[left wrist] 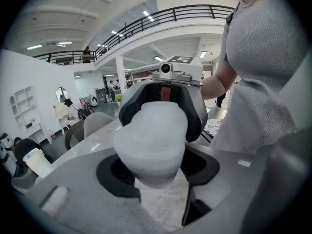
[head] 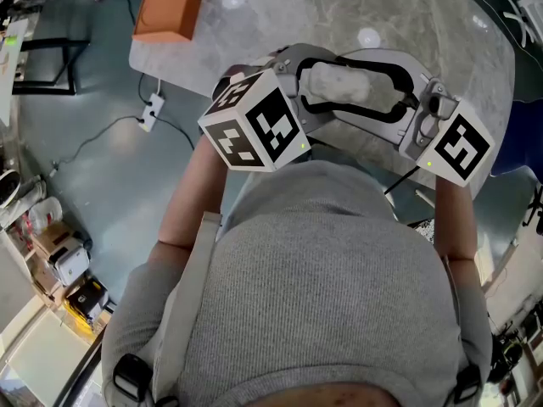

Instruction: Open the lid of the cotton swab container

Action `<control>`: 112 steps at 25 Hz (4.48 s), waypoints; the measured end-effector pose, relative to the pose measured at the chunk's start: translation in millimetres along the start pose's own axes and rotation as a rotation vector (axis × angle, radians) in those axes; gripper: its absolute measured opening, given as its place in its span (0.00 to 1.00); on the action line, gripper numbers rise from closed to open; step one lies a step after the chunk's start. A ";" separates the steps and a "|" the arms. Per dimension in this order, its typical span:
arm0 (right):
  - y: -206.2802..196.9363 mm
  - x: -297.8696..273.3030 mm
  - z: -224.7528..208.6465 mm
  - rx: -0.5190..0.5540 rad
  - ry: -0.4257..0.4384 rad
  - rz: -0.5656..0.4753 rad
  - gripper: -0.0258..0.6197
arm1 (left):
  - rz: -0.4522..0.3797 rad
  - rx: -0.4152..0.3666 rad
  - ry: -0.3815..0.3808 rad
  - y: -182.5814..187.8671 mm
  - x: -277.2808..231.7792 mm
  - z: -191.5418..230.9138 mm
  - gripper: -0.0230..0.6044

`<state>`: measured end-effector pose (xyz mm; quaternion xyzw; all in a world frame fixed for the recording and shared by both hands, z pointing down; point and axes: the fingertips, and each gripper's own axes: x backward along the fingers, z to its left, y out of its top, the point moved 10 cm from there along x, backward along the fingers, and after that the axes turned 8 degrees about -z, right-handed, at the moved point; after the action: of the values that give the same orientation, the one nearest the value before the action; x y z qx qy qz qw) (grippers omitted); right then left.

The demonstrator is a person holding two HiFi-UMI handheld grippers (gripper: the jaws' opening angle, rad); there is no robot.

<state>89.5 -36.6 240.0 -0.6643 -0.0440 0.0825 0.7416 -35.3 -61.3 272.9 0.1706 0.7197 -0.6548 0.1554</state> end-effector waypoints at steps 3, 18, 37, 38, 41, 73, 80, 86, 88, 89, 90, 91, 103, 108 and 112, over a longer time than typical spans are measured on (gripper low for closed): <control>-1.3 0.7 0.3 0.000 0.000 -0.005 0.39 | 0.002 0.002 -0.001 -0.6 -1.1 -0.4 0.42; -4.2 0.7 0.4 -0.031 0.004 0.015 0.39 | 0.004 -0.001 0.010 -3.2 -2.6 -2.2 0.42; -11.4 1.7 1.1 -0.124 -0.013 0.017 0.39 | -0.005 0.020 0.009 -9.4 -4.9 -5.1 0.42; -11.4 1.9 1.1 -0.127 -0.014 0.015 0.39 | -0.007 0.022 0.009 -9.2 -4.8 -5.2 0.42; -10.0 2.6 0.4 -0.142 -0.017 0.012 0.39 | -0.012 0.027 0.009 -7.9 -4.5 -5.1 0.42; -22.5 9.6 -8.7 -0.353 0.016 -0.005 0.41 | -0.005 0.043 -0.010 -10.1 -8.8 -8.0 0.41; -25.7 5.4 -17.2 -0.433 0.004 -0.028 0.41 | -0.006 0.050 -0.007 -13.2 -6.0 -0.9 0.41; -28.4 5.4 -20.5 -0.493 -0.007 -0.026 0.41 | -0.010 0.072 -0.022 -15.2 -7.4 1.3 0.41; -29.6 6.1 -21.4 -0.511 -0.011 -0.028 0.41 | -0.010 0.075 -0.024 -15.0 -8.1 2.2 0.41; -29.9 6.5 -22.0 -0.519 -0.013 -0.029 0.41 | -0.012 0.077 -0.025 -14.9 -8.5 2.6 0.41; -30.1 6.7 -22.9 -0.528 -0.015 -0.031 0.41 | -0.014 0.079 -0.026 -15.1 -8.9 3.0 0.41; -30.3 6.8 -23.6 -0.537 -0.018 -0.034 0.41 | -0.015 0.081 -0.025 -15.3 -9.2 3.4 0.41; -29.4 6.0 -26.2 -0.693 -0.059 -0.103 0.42 | -0.011 0.086 -0.010 -12.8 -4.2 2.4 0.41; -23.4 3.0 -24.0 -0.512 -0.028 -0.069 0.41 | 0.008 0.112 -0.047 -12.8 -7.4 6.6 0.41; -18.3 0.4 -16.8 -0.268 0.014 -0.031 0.39 | 0.037 0.110 -0.069 -15.5 -7.2 6.0 0.41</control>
<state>94.0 -54.8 256.3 -0.7573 -0.0599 0.0599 0.6476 -35.8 -68.9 289.3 0.1695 0.6737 -0.6958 0.1823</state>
